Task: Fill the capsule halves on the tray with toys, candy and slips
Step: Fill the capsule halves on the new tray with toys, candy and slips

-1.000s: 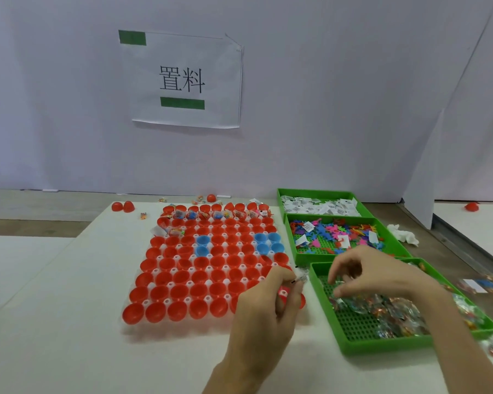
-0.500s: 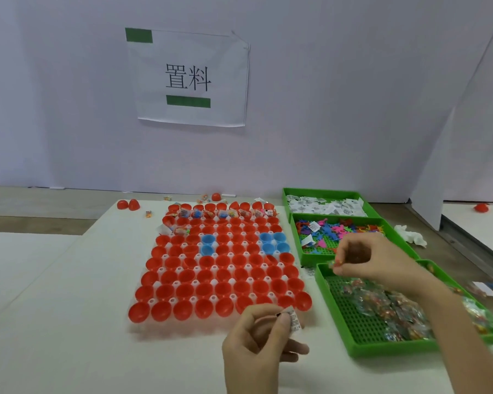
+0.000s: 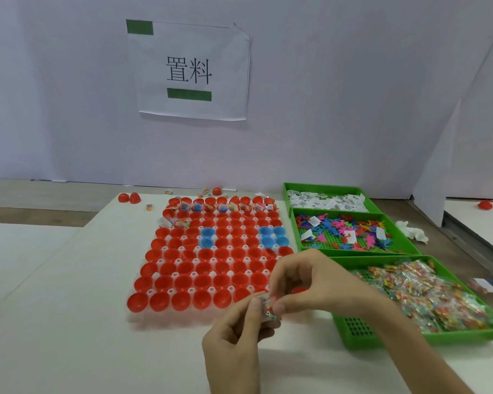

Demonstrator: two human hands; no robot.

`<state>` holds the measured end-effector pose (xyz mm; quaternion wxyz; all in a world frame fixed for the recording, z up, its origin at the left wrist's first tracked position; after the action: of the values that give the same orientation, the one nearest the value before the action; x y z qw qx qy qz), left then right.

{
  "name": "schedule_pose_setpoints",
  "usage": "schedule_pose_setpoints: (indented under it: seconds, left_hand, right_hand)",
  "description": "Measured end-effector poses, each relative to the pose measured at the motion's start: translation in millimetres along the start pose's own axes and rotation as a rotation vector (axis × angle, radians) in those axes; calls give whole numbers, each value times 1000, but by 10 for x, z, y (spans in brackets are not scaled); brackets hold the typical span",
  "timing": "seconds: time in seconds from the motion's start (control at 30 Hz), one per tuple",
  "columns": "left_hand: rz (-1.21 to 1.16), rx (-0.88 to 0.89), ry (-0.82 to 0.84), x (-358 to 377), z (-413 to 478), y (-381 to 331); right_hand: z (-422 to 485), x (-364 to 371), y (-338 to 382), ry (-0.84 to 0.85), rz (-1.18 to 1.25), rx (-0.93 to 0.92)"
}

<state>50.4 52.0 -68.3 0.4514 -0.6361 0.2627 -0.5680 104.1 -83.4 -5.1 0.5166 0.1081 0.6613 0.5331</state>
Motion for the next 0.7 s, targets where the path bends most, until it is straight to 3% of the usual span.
schedule_pose_setpoints:
  seconds: [0.2,0.37,0.5,0.63,0.7]
  left_hand:
    - [59,-56,52,43,-30,46]
    - [154,7,111,77,-67,8]
    - [97,-97,161,103,-75,83]
    - [110,-157,244,166,-86,133]
    - [121,-162,265,195,-97,140]
  right_hand:
    - [21,34,-40,-21,-77,-3]
    - [29,-2,-57,-85,-106,-17]
    - [-7,-272,-128,-352,-161,53]
    - [-154,-824,-441,-725,-132,292]
    - [-148,-1031,-593,-786,-156,418]
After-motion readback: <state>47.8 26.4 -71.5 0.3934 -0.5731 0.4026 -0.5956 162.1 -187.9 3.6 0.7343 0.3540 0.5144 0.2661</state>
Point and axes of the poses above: each hand's wrist, its own z-axis towards the middle knuckle, its own x-axis out of the palm, y = z × x, the point moved 6 cm from there along z, towards the middle knuckle, and after that the axes turned 9 degrees about -z, right-handed, at the moved point
